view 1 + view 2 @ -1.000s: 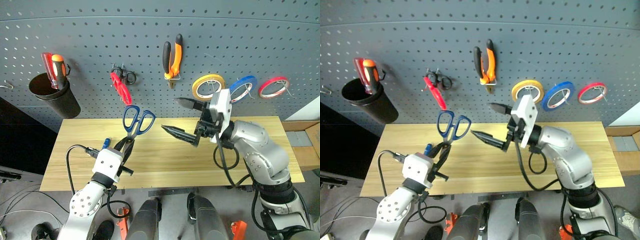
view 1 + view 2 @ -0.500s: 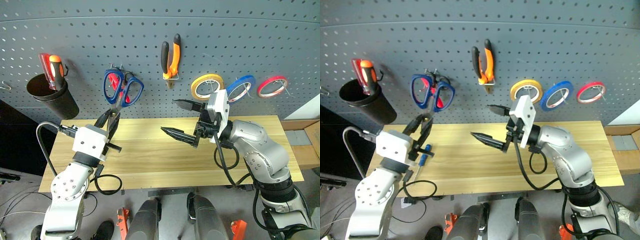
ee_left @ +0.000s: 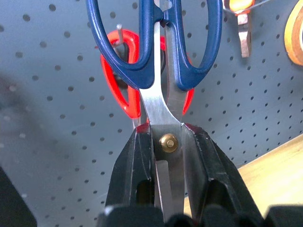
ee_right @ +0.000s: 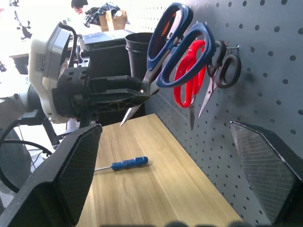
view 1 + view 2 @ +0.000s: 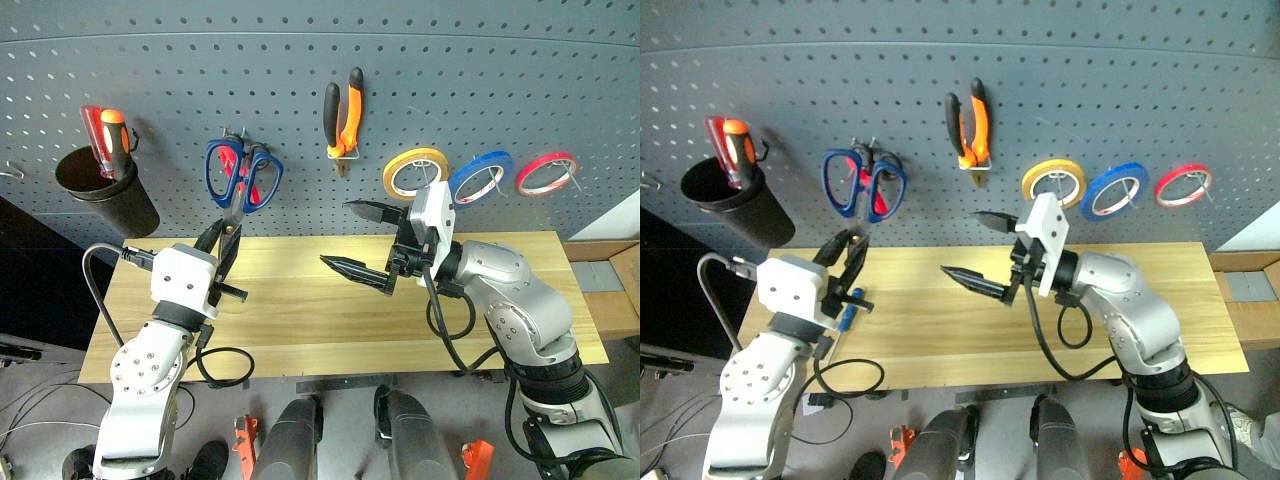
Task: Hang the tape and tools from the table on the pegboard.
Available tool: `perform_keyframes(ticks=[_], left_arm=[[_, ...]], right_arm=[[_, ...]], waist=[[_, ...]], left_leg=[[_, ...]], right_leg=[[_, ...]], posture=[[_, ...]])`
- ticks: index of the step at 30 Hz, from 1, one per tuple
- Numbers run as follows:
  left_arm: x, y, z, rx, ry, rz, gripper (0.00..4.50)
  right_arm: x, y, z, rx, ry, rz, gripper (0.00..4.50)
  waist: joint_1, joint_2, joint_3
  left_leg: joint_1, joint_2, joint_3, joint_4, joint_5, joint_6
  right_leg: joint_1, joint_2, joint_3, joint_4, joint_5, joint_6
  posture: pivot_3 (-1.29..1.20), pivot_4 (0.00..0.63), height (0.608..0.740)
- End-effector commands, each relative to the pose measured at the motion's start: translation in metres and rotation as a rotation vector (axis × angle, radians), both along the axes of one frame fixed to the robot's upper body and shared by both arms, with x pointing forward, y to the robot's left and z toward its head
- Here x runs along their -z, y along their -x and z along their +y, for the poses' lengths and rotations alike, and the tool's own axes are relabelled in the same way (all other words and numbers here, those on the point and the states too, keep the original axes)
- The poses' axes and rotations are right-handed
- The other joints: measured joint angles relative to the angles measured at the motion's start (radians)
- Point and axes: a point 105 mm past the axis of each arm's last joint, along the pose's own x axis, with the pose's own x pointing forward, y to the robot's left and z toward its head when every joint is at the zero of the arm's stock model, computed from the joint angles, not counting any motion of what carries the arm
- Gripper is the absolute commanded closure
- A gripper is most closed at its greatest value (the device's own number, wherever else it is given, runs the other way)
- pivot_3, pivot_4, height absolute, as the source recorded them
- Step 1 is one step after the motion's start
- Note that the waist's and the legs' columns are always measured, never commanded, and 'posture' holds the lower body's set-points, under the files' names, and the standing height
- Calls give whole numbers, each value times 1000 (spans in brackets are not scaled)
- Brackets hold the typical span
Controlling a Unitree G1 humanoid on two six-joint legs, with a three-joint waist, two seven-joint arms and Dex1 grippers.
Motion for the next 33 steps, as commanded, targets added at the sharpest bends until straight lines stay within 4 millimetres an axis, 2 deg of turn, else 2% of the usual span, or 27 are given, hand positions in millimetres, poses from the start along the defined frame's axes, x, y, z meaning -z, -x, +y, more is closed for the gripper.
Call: perform_keyframes(ticks=[1, 10, 17, 20, 29, 33], left_arm=[[-4, -1, 5, -6, 19, -11, 3952], [8, -15, 8, 8, 15, 19, 3952], [12, -48, 18, -11, 24, 38, 3966], [12, -58, 20, -11, 24, 36, 4121], [31, -52, 15, 11, 102, 129, 4135], [33, -49, 24, -18, 183, 172, 2821]], right_arm=[[-10, 6, 2, -15, -12, -55, 0], [-10, 7, 3, -9, -16, -56, 0], [-10, 6, 4, -4, -13, -58, 0], [-10, 7, 4, -1, -11, -58, 0], [-9, 10, 4, 0, -20, -48, 0], [-8, 9, 4, 3, -25, -46, 0]], waist=[[0, 0, 0], [-1, 0, 0], [-1, 0, 0], [-2, 0, 0], [-11, 0, 0], [-11, 0, 0]], left_leg=[[0, 0, 0, 0, 0, 0], [0, 0, 0, 0, 0, 0], [0, 0, -1, 1, 0, 0], [0, 0, -2, 1, 0, -1], [0, 0, -2, 1, 1, -1], [0, 0, -2, 1, 1, -1]], right_leg=[[0, 0, 0, 0, 0, 0], [0, 0, -1, 0, 0, 0], [0, 0, -4, 1, 0, 0], [0, 0, -7, 1, 0, 0], [0, -1, -8, 1, 0, 0], [1, -1, -8, 1, 0, 0]], posture=[[45, 293, 740], [36, 295, 740], [29, 288, 740], [24, 286, 740], [19, 286, 740], [26, 287, 740]])
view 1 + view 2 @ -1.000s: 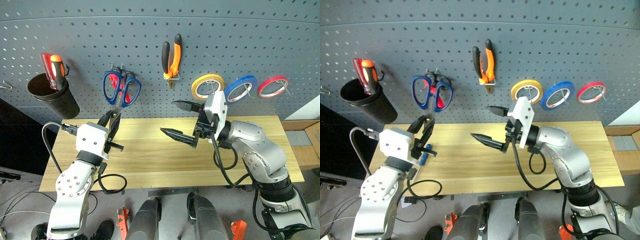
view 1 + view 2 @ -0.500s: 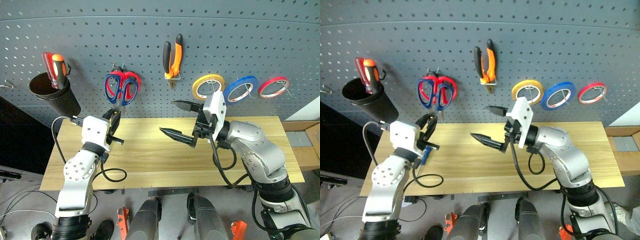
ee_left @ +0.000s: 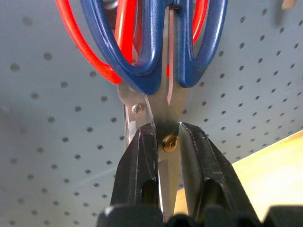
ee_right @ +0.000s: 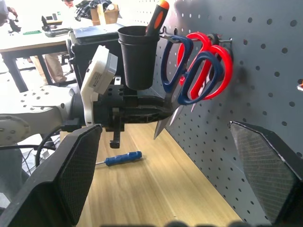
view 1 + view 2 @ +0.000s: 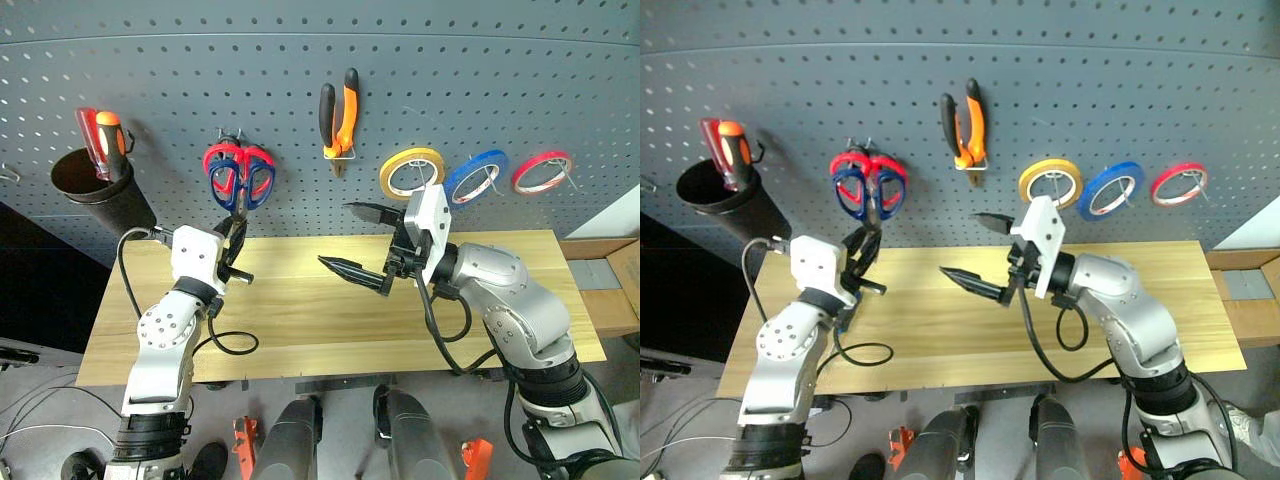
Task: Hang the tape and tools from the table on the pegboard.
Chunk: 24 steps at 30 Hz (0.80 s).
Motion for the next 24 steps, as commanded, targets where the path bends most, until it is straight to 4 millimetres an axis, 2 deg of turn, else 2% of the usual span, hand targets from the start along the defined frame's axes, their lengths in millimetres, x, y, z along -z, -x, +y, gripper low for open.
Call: perform_keyframes(ticks=[1, 8, 12, 14, 17, 19, 22, 24], left_arm=[[-2, 7, 6, -3, 59, 25, 2463], [8, 26, 32, -131, 53, 62, 169], [44, 44, 46, -177, 128, 275, 169], [55, 43, 54, -197, 152, 382, 169], [60, 37, 60, -187, 153, 502, 169], [60, 32, 72, -225, 98, 539, 169], [73, 31, 92, -286, 45, 664, 169], [76, 31, 99, -300, 18, 681, 169]], right_arm=[[-11, 8, 1, -17, -30, -44, 0], [-8, 8, 1, -15, -26, -37, 0], [-4, 9, 2, -31, -19, -21, 0], [1, 11, 4, -50, -2, -5, 0], [13, 13, 6, -76, 51, 41, 0], [23, 15, 8, -89, 90, 66, 0], [38, 14, 11, -79, 144, 105, 0], [44, 16, 11, -80, 165, 111, 0]], waist=[[1, 0, 0], [1, 0, 0], [2, 0, 0], [4, 0, 0], [16, 0, 0], [17, 0, 0], [18, 0, 0], [13, 0, 0]], left_leg=[[0, 0, 0, 0, 0, 0], [0, 0, -1, 0, 0, 0], [0, 0, -1, 0, 0, 0], [0, 0, -1, 0, 0, 0], [0, 0, -6, 0, 1, -1], [0, -1, -6, 0, 1, -1], [0, -1, -6, 0, 1, -1], [0, -1, -5, -1, 1, -1]], right_leg=[[0, 0, 0, 0, 0, 0], [0, 0, 0, 0, 0, 0], [0, 0, 0, -1, 0, 0], [0, 0, 0, 0, 0, 0], [3, 0, -2, 0, 0, 0], [3, 0, -2, 0, 0, 0], [2, 0, -3, -1, 0, 0], [1, 0, -2, -1, 0, 0]], posture=[[26, 288, 740], [39, 290, 740], [55, 291, 740], [68, 296, 740], [68, 301, 740], [68, 305, 740], [63, 310, 740], [62, 313, 740]])
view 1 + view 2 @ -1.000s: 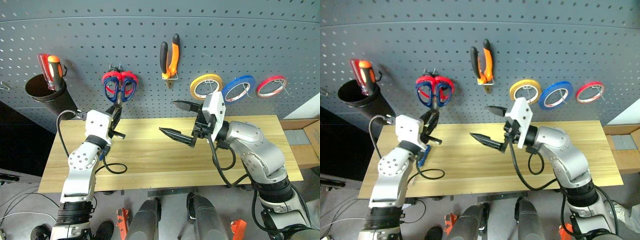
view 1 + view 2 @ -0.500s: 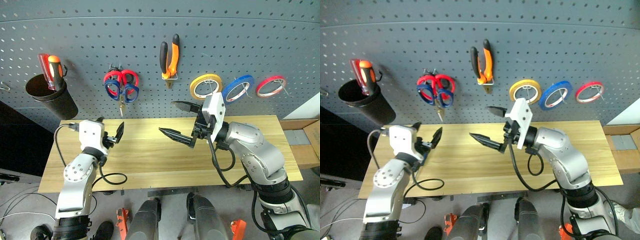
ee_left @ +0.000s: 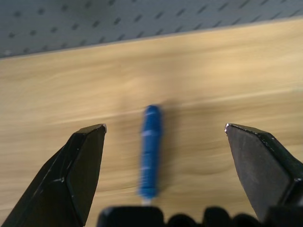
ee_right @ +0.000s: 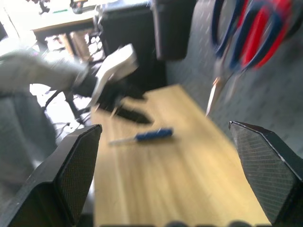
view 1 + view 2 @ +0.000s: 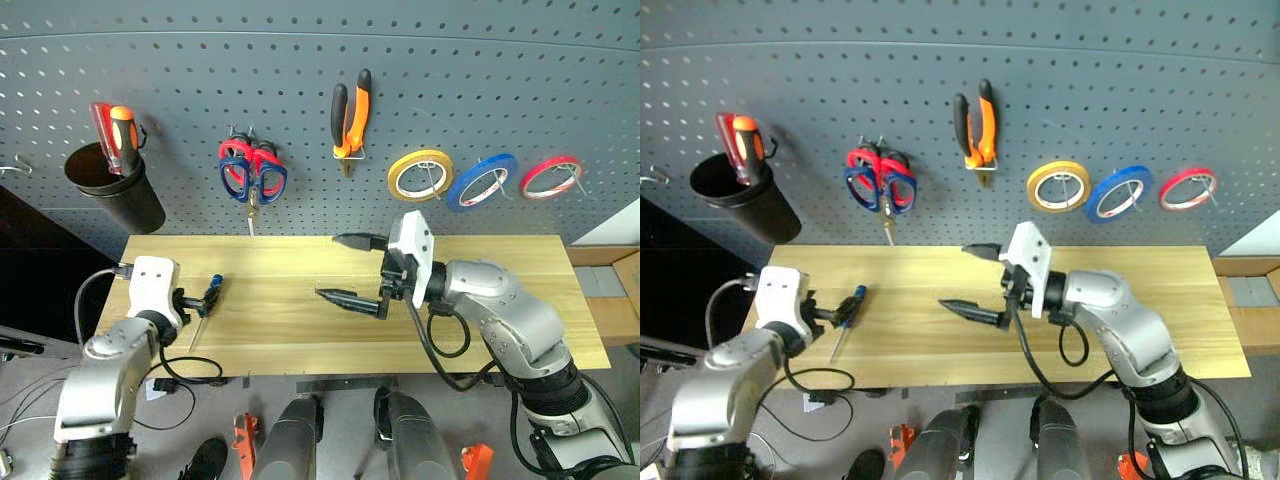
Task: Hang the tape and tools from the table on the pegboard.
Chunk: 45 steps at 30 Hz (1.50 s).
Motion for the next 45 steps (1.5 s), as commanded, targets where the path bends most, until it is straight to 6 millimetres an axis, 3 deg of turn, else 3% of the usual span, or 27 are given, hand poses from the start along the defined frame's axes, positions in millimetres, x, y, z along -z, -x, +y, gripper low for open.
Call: perform_keyframes(ticks=[1, 3, 15, 27, 30, 39, 42, 45], left_arm=[[8, 3, 10, -6, -33, 54, 169], [14, 2, 15, -15, -43, 99, 169], [40, -10, 0, 88, -74, 221, 169], [68, -18, -5, 44, -77, 281, 169], [74, -10, -5, 49, -69, 326, 756], [59, 12, -1, 23, -157, 288, 3926], [46, 13, -16, 59, -174, 194, 4073], [15, 11, -44, 154, -205, -24, 4073]], right_arm=[[6, 6, 2, -7, 25, -7, 0], [10, 8, 3, -9, 35, 3, 0], [22, 22, 3, -59, 90, 2, 0], [25, 25, -2, -53, 116, 8, 0], [26, 25, -3, -49, 121, 11, 0], [26, 14, -5, -21, 124, -9, 0], [25, 11, -5, -30, 122, -23, 0], [11, 4, -3, -42, 93, -66, 0]], waist=[[-3, 0, 0], [-2, 0, 0], [1, 0, 0], [1, 0, 1], [-1, 0, 1], [-18, 0, 0], [-13, 0, -1], [-7, -2, -3]], left_leg=[[0, 0, 0, 0, 0, 0], [0, 0, -1, 0, 0, 0], [-1, 0, -3, 0, 0, -1], [0, 0, -4, 0, 0, -1], [0, 0, -4, 0, 0, -1], [1, 0, -4, -1, 0, -1], [0, 0, -4, -1, 0, -1], [-1, 0, -4, 0, 0, -1]], right_leg=[[0, 0, 0, 0, 0, 0], [0, 0, 1, 0, 0, 0], [1, -1, 0, -1, -1, -1], [1, -2, -1, -1, -1, -1], [2, -2, -1, -1, -1, -1], [2, -2, -1, 0, -1, -1], [2, -2, -1, -1, -1, -1], [2, -2, -1, -1, -1, -1]], posture=[[62, 316, 740], [61, 319, 740], [45, 340, 740], [14, 345, 740], [17, 342, 740], [29, 299, 740], [22, 261, 740], [44, 228, 740]])
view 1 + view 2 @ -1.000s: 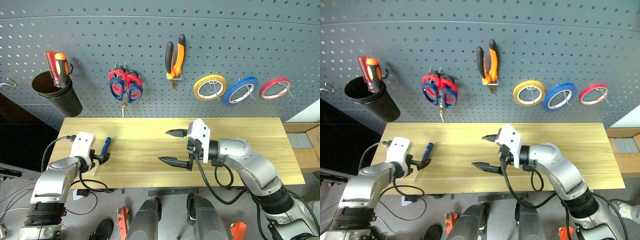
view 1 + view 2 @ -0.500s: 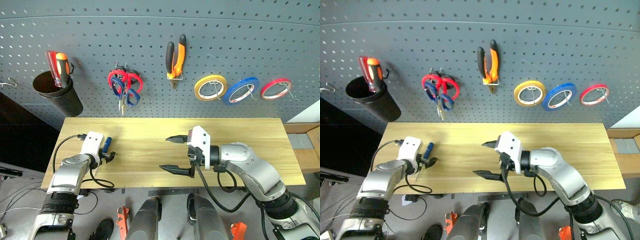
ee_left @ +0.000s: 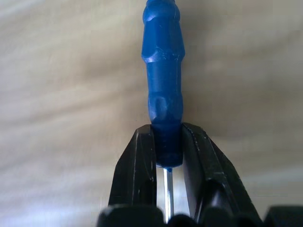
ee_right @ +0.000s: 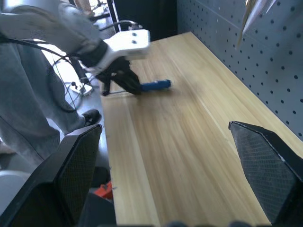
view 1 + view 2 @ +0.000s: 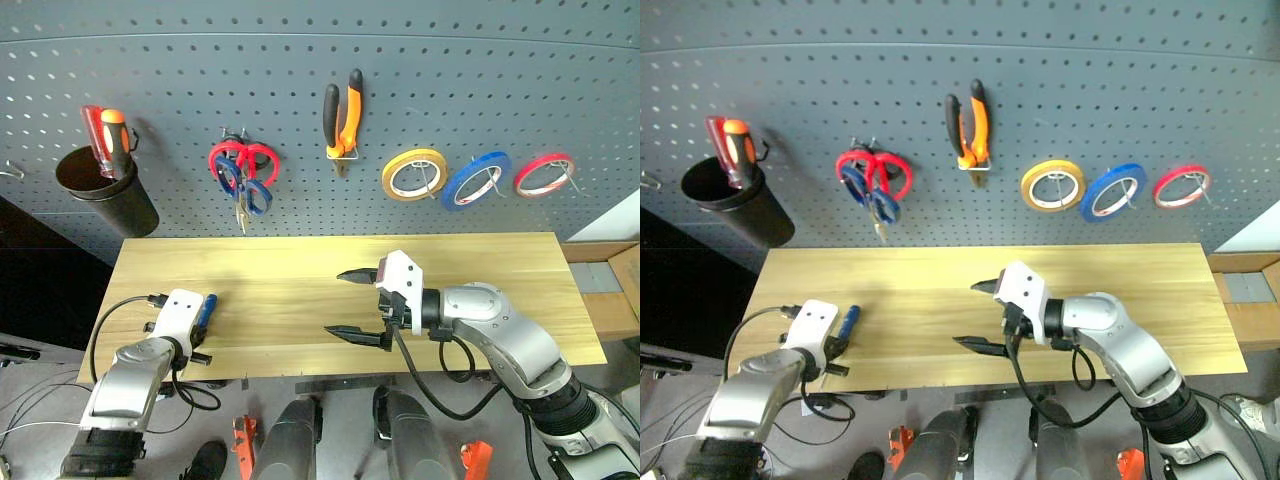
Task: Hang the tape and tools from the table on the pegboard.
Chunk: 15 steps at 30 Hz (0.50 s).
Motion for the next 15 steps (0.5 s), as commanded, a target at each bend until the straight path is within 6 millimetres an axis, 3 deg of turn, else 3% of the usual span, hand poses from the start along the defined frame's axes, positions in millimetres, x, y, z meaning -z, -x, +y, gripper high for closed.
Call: perform_keyframes(ticks=[1, 3, 7, 13, 15], left_arm=[[-66, -14, -43, 140, 46, -416, 4073], [-101, -12, -53, 145, 86, -699, 4073], [-123, -12, -48, 128, 56, -840, 4073], [-213, -28, -49, 186, 32, -1113, 4073], [-253, -32, -43, 165, 26, -1219, 4073]], right_arm=[[-32, -2, 6, -58, -94, -96, 0], [-46, 0, 9, -102, -173, -100, 0], [-60, -10, 12, -106, -238, -123, 0], [-76, -23, 10, -125, -252, -192, 0], [-80, -22, 10, -141, -250, -208, 0]], waist=[[9, 0, -6], [22, -2, -20], [29, -4, -58], [47, -6, -83], [53, -8, -91]], left_leg=[[0, 0, 0, 0, 0, 0], [-1, 0, 0, 0, 0, 0], [0, 0, 0, -1, 1, -2], [2, -1, 2, 0, 3, -3], [2, -1, 2, 1, 3, -3]], right_leg=[[0, 0, 0, -1, 0, 0], [0, 0, 0, -1, 0, 0], [0, 1, -1, -2, 0, 0], [2, 2, 0, 0, 3, 0], [2, 2, 0, 0, 4, 0]], posture=[[58, 213, 740], [78, 182, 740], [109, 144, 740], [116, 125, 740], [113, 124, 740]])
